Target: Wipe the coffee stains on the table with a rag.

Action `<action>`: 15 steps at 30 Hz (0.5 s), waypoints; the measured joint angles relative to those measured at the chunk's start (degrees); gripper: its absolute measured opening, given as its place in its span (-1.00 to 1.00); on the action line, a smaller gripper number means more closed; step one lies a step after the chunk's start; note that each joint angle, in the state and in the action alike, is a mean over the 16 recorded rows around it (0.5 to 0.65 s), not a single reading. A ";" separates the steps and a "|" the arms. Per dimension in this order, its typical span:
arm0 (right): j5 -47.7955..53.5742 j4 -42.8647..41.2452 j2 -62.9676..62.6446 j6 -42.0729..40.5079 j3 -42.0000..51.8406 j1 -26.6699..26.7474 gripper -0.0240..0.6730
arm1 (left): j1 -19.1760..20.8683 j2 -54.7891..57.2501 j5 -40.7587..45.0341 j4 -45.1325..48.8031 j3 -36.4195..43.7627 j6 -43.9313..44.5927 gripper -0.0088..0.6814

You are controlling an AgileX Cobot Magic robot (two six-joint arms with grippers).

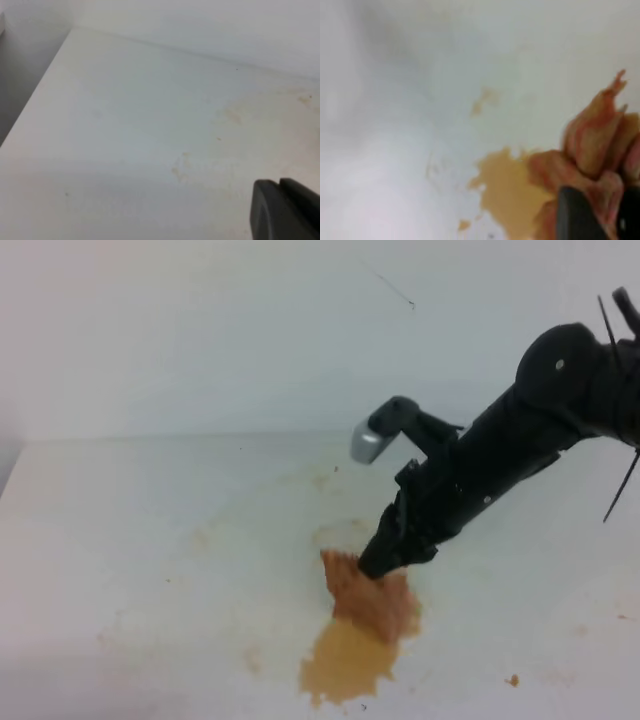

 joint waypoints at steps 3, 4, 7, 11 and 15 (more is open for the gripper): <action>-0.93 -0.12 -0.78 -0.65 3.61 2.10 -0.36 | 0.00 0.00 0.00 0.00 0.00 0.00 -0.97; -1.54 -0.20 -0.98 -0.85 4.69 2.84 -0.35 | 0.00 0.00 0.00 0.00 0.00 0.00 -0.97; -3.83 -0.60 -1.35 -1.36 7.34 4.99 -0.34 | 0.00 0.00 0.00 0.00 0.00 0.00 -0.97; -8.31 -2.80 -1.38 -0.78 9.28 7.36 -0.33 | 0.00 0.00 0.00 0.00 0.00 0.00 -0.97; -13.25 -7.01 -1.13 0.87 9.82 8.73 -0.29 | 0.00 0.00 0.00 0.00 0.00 0.00 -0.97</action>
